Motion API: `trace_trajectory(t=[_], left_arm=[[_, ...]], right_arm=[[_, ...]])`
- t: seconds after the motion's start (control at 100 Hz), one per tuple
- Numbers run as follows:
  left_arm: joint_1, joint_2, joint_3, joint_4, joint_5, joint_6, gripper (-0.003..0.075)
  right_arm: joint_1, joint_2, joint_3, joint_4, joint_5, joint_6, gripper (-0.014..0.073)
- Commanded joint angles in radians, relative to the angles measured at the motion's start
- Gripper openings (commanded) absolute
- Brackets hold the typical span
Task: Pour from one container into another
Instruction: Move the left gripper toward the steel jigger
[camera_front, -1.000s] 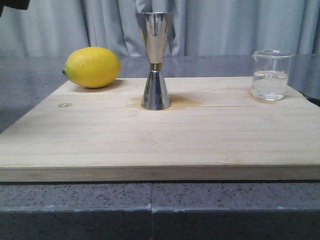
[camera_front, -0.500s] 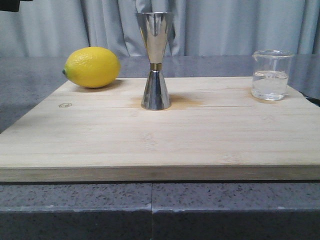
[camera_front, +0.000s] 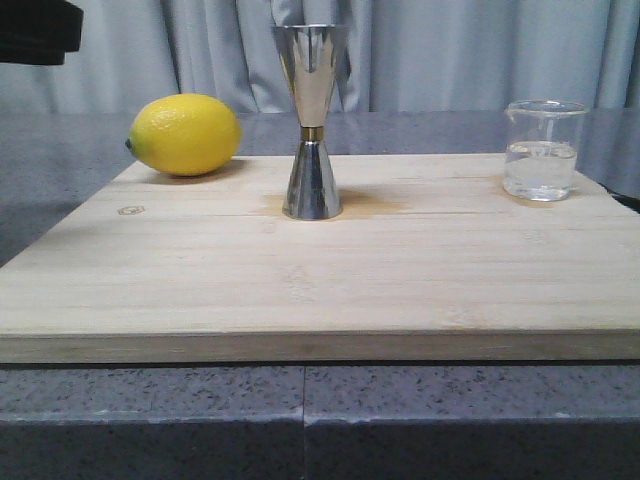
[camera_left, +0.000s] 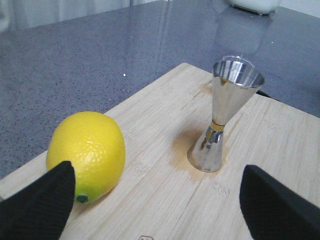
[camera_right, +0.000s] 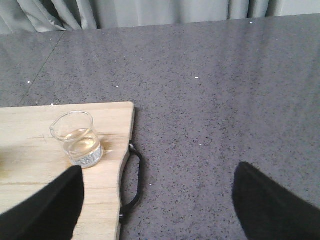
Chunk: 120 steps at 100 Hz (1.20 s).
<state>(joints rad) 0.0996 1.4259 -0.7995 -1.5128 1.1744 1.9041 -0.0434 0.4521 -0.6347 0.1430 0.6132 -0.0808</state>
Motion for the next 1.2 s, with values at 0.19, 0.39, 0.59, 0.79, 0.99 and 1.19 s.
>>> trace_trajectory(t=[0.19,0.39,0.59,0.79,0.99,1.19], left_arm=[[-0.085,0.053,0.023,-0.156,0.095,0.146,0.062],[-0.193,0.102,0.1,-0.325,0.095,0.332,0.062],[-0.301,0.17,0.102,-0.339,0.095,0.398,0.062],[-0.362,0.225,0.066,-0.339,0.095,0.412,0.062],[-0.394,0.25,-0.011,-0.339,0.095,0.412,0.062],[-0.44,0.302,-0.091,-0.339,0.095,0.406,0.062]], right_arm=[[0.002,0.016,-0.037,0.004,-0.074,-0.005,0.0554],[0.002,0.016,-0.037,0.004,-0.072,-0.005,0.0554],[0.002,0.016,-0.037,0.004,-0.063,-0.005,0.0554],[0.002,0.016,-0.037,0.004,-0.063,-0.005,0.0554],[0.002,0.016,-0.037,0.004,-0.055,-0.005,0.0554],[0.002,0.016,-0.037,0.004,-0.055,-0.005,0.0554]])
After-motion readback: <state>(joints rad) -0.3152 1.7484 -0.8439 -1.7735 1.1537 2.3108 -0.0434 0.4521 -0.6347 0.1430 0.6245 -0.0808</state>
